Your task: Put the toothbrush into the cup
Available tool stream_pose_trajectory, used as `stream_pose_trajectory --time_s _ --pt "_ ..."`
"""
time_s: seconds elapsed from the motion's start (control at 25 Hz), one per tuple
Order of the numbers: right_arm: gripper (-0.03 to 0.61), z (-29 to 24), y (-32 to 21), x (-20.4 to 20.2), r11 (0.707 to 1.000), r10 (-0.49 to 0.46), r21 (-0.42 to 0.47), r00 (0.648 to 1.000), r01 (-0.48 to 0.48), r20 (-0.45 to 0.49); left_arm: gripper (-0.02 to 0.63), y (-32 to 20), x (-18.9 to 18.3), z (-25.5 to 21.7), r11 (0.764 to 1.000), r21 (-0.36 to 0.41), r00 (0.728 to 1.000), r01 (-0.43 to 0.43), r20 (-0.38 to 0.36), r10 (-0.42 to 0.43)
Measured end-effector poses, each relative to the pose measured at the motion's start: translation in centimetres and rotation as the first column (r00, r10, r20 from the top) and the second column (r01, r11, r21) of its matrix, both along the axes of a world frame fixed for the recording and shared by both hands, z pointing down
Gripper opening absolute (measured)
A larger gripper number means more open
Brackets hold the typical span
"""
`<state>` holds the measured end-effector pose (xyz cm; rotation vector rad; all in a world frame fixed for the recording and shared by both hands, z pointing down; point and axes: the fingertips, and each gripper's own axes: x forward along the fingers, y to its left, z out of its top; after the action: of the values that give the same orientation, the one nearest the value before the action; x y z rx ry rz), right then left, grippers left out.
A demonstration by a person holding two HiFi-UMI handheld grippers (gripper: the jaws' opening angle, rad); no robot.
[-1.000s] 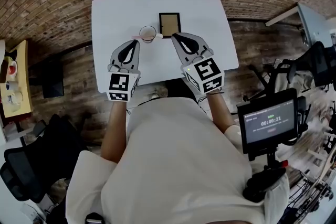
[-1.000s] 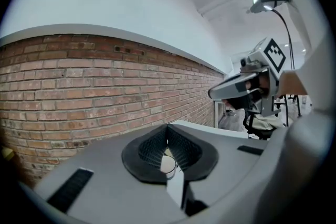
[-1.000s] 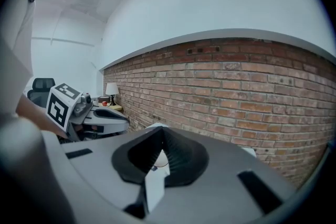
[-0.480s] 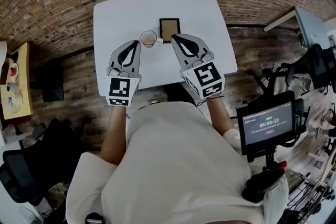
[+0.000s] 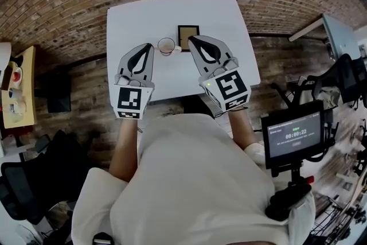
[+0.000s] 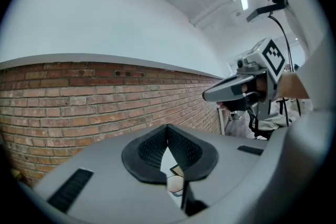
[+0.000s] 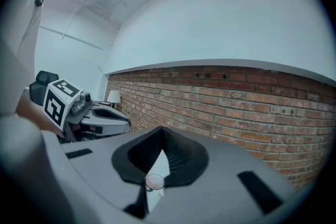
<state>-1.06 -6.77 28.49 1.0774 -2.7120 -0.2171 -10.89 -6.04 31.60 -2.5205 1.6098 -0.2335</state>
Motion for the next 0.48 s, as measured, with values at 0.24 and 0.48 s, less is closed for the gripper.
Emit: stream_pose_trajectory --time_s 0.24,0.48 --pt "0.003 -1.6 -0.1 -0.2 1.0 0.005 0.024 0.999 -0.006 0.04 0.008 0.0 -0.4 -2.3 0.999 0.049 1.0 0.022 0.003 -0.022" --pt "0.002 -2.6 0.2 -0.5 1.0 -0.018 0.017 0.999 0.018 0.046 0.008 0.2 -0.5 -3.9 0.997 0.074 0.999 0.031 0.021 -0.032"
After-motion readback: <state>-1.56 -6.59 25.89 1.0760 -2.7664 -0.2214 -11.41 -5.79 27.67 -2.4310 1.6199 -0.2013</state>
